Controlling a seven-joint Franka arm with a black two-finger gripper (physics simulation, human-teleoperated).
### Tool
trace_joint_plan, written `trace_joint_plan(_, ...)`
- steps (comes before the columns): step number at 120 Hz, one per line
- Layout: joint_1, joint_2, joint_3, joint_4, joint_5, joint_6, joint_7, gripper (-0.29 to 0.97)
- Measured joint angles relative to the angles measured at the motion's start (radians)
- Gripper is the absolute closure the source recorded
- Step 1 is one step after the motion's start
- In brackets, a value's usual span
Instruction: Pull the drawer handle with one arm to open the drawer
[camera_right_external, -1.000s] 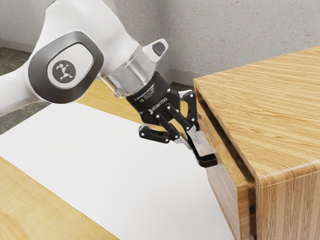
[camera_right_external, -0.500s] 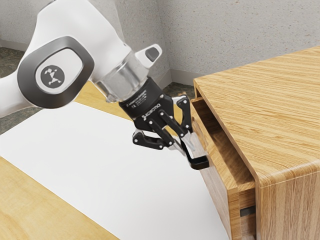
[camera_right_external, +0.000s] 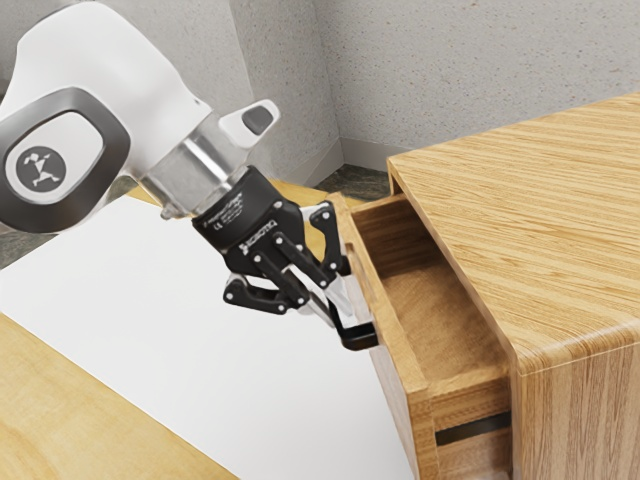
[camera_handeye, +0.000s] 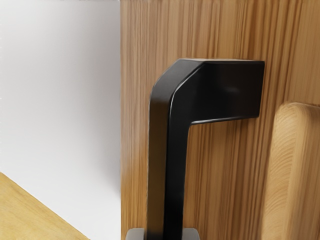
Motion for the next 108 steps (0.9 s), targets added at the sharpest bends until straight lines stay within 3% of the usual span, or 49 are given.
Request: trace_joint_plan(108,0.317,-0.243,-0.236,-0.243,0.006,-0.003,-0.021,0.71)
